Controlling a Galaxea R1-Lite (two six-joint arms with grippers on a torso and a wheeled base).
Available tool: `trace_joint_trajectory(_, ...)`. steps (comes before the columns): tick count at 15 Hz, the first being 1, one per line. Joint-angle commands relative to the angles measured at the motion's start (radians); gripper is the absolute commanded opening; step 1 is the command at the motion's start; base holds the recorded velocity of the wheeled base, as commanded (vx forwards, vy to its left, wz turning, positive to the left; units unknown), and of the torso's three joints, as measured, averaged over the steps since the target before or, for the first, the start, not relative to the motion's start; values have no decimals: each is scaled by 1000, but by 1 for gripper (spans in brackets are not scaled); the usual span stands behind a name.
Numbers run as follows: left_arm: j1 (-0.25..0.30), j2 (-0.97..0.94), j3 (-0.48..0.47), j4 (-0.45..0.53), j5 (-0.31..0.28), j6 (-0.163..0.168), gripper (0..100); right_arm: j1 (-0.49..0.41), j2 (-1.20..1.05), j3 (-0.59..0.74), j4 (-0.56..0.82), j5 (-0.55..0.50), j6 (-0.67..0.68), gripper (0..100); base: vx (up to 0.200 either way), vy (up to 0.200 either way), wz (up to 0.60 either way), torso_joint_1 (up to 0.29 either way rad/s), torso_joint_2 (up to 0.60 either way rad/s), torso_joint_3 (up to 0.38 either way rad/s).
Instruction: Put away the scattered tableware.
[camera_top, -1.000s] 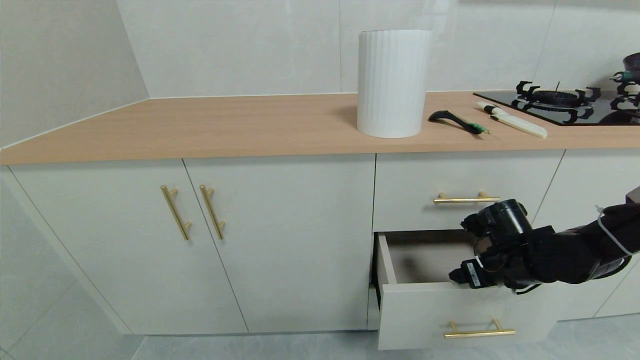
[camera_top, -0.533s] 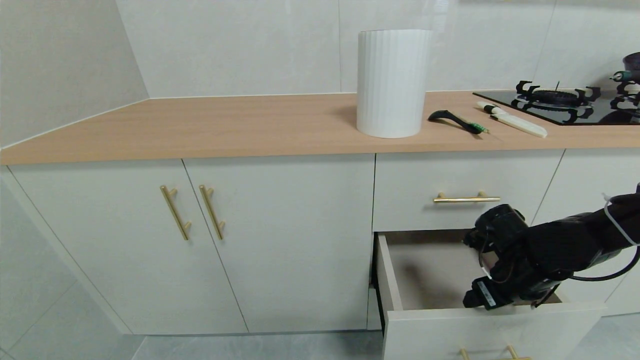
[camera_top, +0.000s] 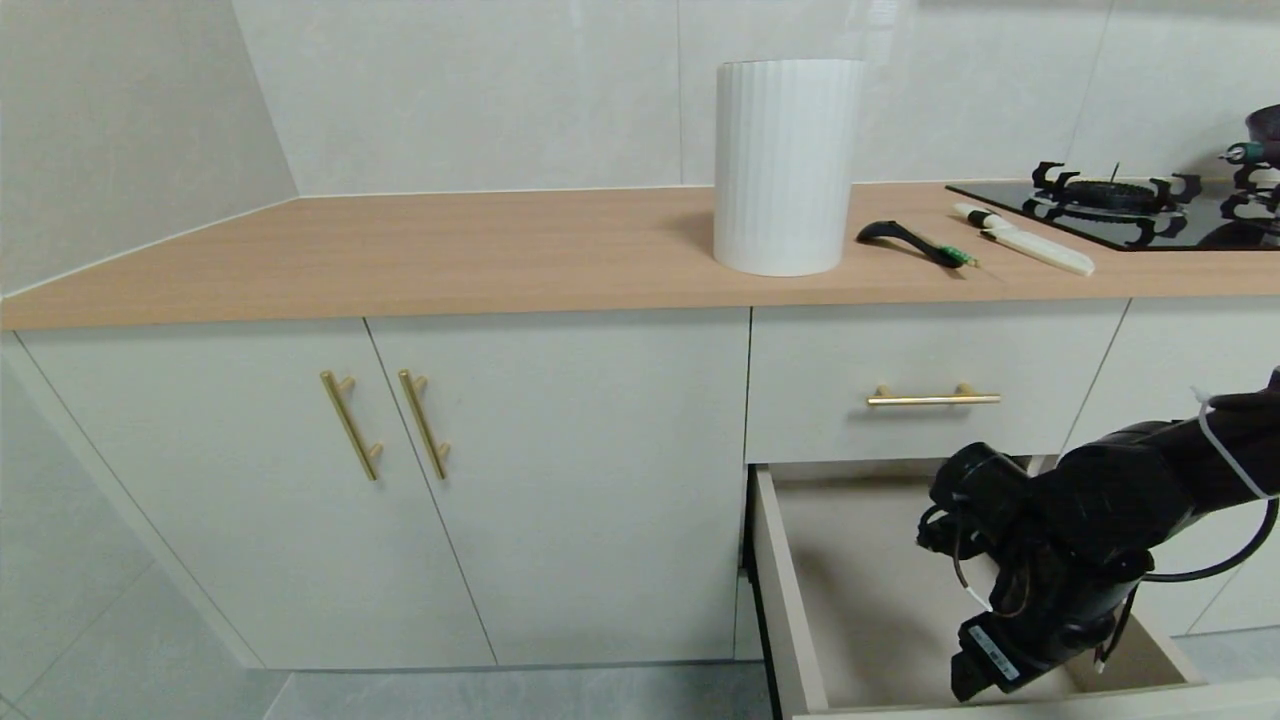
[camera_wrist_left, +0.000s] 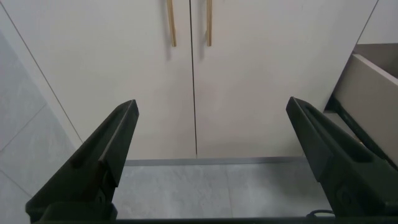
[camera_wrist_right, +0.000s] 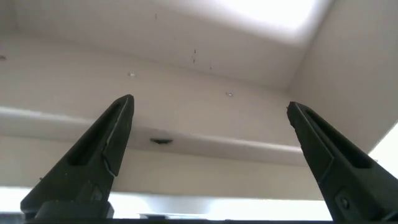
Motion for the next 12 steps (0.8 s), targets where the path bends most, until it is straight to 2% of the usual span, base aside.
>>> trace_joint_trajectory(1,0,0,0,0,1,-2,100,16,2,-1,11,-1,-8,100,0,0,0,0,0,0)
trace_joint_trajectory(3,0,0,0,0,1,0,100,25,4,5,37,-1,-19,100,0,0,0,0,0,0)
trace_joint_trajectory(5,0,0,0,0,0,0,100,33,4,5,126,-1,-69,100,0,0,0,0,0,0)
trace_joint_trajectory(12,0,0,0,0,0,0,100,81,13,17,204,-7,-106,100,0,0,0,0,0,0)
